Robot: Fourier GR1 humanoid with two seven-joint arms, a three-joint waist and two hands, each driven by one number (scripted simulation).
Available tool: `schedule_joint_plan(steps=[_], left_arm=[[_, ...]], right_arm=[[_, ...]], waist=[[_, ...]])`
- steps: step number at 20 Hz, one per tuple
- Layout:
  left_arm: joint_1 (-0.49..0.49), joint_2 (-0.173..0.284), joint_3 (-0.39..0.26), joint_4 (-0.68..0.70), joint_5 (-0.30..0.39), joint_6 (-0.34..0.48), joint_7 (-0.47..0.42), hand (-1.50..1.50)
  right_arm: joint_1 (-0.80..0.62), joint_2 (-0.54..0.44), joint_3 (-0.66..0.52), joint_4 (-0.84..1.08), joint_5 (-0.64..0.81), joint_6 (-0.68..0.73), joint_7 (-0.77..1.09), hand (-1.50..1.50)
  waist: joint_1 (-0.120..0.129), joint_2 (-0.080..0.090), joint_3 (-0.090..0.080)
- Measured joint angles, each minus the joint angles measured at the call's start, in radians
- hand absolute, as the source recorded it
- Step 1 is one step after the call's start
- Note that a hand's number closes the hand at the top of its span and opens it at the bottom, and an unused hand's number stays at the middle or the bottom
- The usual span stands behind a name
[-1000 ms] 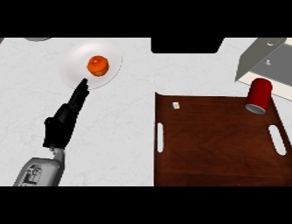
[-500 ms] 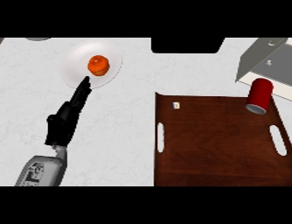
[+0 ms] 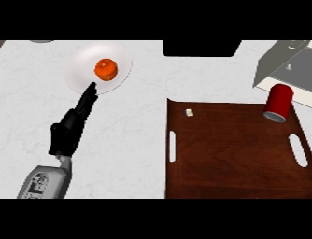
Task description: Pick the tomato from the tray and place it in the tiered shelf
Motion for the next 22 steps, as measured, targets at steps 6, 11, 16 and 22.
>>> schedule_joint_plan(steps=[6,11,16,22], left_arm=[[0.008,-0.002,0.009,0.013,-0.009,-0.004,-0.024,0.00],[-0.002,-0.011,0.011,0.008,-0.018,-0.006,-0.006,0.00],[0.011,-0.016,0.007,-0.017,-0.026,0.000,0.014,0.00],[0.008,-0.017,0.014,-0.028,-0.032,-0.003,0.026,0.00]], right_arm=[[0.014,-0.017,-0.060,0.083,-0.156,-0.132,-0.124,1.50],[0.009,-0.060,-0.087,0.188,-0.254,-0.192,-0.215,1.50],[0.055,-0.113,-0.114,0.260,-0.153,-0.209,-0.124,-1.50],[0.065,-0.135,-0.128,0.293,-0.103,-0.236,-0.026,-1.50]], waist=[[-0.004,-0.002,-0.001],[-0.005,-0.002,-0.001],[-0.007,-0.002,-0.001],[-0.007,-0.003,-0.001]])
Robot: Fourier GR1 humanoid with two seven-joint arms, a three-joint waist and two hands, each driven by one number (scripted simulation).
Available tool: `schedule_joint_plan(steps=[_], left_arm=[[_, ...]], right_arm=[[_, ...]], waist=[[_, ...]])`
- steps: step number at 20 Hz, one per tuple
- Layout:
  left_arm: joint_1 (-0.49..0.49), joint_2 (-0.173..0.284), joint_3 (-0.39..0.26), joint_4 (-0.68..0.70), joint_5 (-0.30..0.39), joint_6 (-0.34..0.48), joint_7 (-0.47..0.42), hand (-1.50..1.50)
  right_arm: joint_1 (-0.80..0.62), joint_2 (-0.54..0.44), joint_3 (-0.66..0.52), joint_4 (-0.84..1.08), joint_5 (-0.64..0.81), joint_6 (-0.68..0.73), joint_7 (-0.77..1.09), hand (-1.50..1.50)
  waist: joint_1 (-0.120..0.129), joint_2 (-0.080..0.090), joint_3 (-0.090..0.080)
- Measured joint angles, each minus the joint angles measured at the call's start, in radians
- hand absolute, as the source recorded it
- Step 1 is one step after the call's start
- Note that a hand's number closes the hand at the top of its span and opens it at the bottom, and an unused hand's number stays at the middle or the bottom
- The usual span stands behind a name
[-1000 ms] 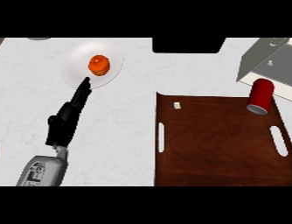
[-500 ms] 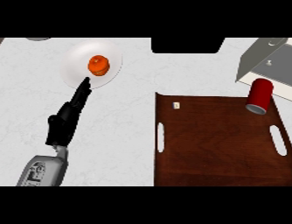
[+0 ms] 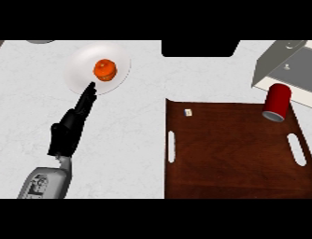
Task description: Pick the tomato from the tray and place it in the tiered shelf
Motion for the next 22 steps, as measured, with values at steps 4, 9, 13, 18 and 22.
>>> schedule_joint_plan(steps=[4,9,13,18,22], left_arm=[[-0.007,0.016,0.021,-0.014,0.014,-0.020,0.018,0.00],[-0.012,0.013,0.028,-0.010,0.019,-0.031,0.016,0.00],[0.005,-0.004,0.017,-0.003,-0.002,-0.017,-0.008,0.00],[0.006,0.000,0.032,0.019,0.007,-0.029,-0.024,0.00],[0.014,0.003,0.035,0.014,0.003,-0.029,-0.032,0.00]], right_arm=[[0.033,0.005,-0.012,-0.079,-0.068,0.011,0.010,-1.50],[0.037,0.008,-0.027,-0.140,-0.187,0.019,-0.012,-1.50],[0.039,-0.005,-0.023,-0.180,-0.267,0.051,-0.028,-1.50],[0.032,-0.039,-0.074,-0.244,-0.351,0.049,-0.015,-1.50],[0.015,-0.063,-0.145,-0.315,-0.407,0.012,0.016,-1.50]], waist=[[-0.004,-0.002,0.000],[-0.004,-0.002,0.000],[-0.004,-0.001,0.000],[-0.006,-0.001,0.000],[-0.010,-0.004,0.000]])
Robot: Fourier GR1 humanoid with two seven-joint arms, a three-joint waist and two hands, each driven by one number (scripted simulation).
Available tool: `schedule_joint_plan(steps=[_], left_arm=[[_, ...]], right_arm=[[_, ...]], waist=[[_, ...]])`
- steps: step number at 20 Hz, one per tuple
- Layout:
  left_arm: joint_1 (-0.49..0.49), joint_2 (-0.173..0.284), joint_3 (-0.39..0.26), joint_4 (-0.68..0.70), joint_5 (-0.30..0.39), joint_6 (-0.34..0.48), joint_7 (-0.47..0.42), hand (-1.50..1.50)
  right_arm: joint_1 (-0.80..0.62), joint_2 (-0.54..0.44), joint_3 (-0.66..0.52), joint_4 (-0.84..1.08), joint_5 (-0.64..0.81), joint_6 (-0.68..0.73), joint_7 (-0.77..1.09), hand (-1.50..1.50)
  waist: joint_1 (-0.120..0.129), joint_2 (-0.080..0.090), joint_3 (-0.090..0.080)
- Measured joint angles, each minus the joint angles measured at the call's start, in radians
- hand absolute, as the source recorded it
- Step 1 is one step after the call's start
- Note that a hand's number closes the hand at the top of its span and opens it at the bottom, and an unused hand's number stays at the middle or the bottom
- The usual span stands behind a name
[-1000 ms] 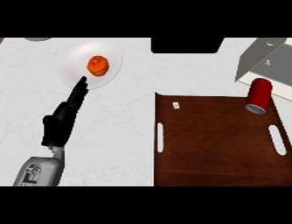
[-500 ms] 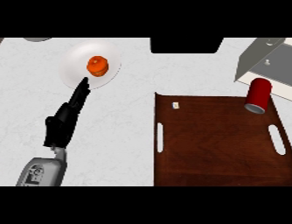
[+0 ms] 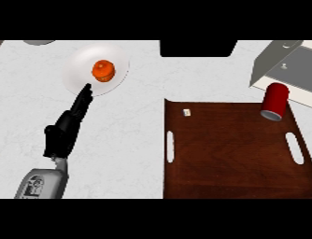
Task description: Pick the tomato from the tray and place it in the tiered shelf
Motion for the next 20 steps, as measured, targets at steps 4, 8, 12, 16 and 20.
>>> schedule_joint_plan(steps=[4,8,12,16,20], left_arm=[[-0.004,-0.009,-0.002,-0.003,-0.007,0.011,0.011,0.00],[-0.006,-0.015,-0.001,-0.013,-0.016,0.025,0.034,0.00],[0.018,0.001,0.016,-0.011,-0.006,0.014,0.018,0.00],[0.034,-0.004,0.016,-0.024,-0.005,0.019,0.015,0.00],[0.041,0.003,0.023,-0.043,0.000,0.013,0.030,0.00]], right_arm=[[0.046,-0.053,-0.083,-0.106,-0.013,0.040,0.112,-1.50],[0.151,-0.084,-0.200,-0.207,-0.077,0.144,0.217,-1.50],[0.295,-0.094,-0.342,-0.313,-0.179,0.293,0.282,-1.50],[0.452,-0.074,-0.513,-0.407,-0.311,0.442,0.281,-1.50],[0.581,-0.064,-0.702,-0.458,-0.472,0.604,0.264,-1.50]], waist=[[-0.010,-0.002,0.000],[-0.024,-0.006,0.000],[-0.039,-0.009,0.000],[-0.050,-0.011,0.001],[-0.053,-0.012,0.001]])
